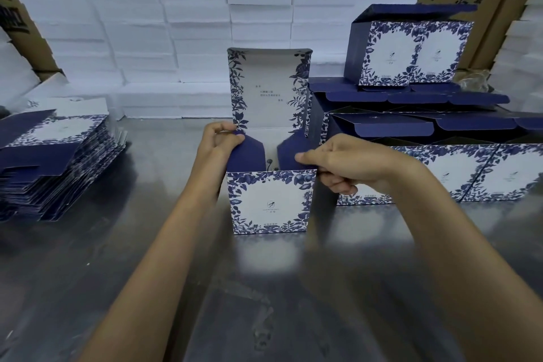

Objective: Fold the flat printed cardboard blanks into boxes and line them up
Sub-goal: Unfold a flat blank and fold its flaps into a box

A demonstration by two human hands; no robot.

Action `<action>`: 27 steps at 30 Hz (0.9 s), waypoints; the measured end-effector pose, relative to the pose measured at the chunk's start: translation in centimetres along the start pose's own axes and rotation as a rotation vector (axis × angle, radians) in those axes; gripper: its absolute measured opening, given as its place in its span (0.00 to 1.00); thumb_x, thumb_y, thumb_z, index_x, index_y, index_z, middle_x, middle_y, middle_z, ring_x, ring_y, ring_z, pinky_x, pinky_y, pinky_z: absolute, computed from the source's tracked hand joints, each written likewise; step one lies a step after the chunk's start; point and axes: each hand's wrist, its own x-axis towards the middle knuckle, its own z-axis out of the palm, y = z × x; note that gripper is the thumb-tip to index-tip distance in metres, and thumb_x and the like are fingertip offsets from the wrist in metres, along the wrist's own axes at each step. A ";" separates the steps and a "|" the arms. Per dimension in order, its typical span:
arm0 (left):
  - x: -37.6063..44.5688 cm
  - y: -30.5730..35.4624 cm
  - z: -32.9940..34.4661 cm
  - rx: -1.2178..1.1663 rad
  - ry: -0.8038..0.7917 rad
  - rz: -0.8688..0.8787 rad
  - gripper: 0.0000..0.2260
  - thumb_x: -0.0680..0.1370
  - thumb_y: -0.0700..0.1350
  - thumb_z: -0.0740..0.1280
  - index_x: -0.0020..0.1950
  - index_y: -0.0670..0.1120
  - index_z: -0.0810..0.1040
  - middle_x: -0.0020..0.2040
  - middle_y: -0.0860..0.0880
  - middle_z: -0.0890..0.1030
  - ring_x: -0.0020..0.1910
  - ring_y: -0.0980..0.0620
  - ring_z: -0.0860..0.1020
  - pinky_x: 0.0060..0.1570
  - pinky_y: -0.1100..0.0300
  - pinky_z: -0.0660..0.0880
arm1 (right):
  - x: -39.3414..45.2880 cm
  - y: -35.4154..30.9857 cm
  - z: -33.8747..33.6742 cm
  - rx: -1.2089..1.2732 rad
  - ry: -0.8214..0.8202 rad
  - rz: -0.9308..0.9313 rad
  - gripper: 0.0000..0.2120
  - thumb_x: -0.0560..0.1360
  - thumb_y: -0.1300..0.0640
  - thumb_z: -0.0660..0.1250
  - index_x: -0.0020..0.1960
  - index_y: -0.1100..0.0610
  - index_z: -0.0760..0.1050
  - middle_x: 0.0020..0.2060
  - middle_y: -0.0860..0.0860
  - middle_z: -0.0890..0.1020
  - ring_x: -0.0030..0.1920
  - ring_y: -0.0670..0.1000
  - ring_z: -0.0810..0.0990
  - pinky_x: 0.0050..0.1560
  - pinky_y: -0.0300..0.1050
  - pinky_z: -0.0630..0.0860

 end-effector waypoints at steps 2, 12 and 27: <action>0.1 0.0 -0.1 0.015 -0.017 0.005 0.07 0.77 0.43 0.69 0.48 0.55 0.76 0.44 0.52 0.81 0.43 0.53 0.80 0.42 0.58 0.75 | 0.4 -0.4 -0.2 0.008 0.048 0.027 0.26 0.82 0.46 0.64 0.29 0.52 0.61 0.22 0.49 0.63 0.23 0.49 0.62 0.24 0.38 0.60; 0.5 0.2 -1.2 0.065 -0.067 0.000 0.08 0.78 0.40 0.69 0.48 0.54 0.76 0.38 0.58 0.83 0.37 0.58 0.81 0.35 0.66 0.76 | 2.3 -1.1 0.5 0.070 0.205 0.018 0.26 0.83 0.49 0.63 0.29 0.52 0.60 0.21 0.48 0.64 0.20 0.49 0.63 0.23 0.36 0.59; 0.0 0.6 -1.6 -0.109 -0.135 -0.058 0.11 0.78 0.43 0.63 0.46 0.52 0.84 0.49 0.51 0.84 0.48 0.49 0.80 0.48 0.56 0.77 | 3.6 0.2 3.5 0.597 0.473 -0.255 0.13 0.81 0.50 0.60 0.49 0.42 0.84 0.56 0.44 0.83 0.58 0.45 0.80 0.55 0.41 0.72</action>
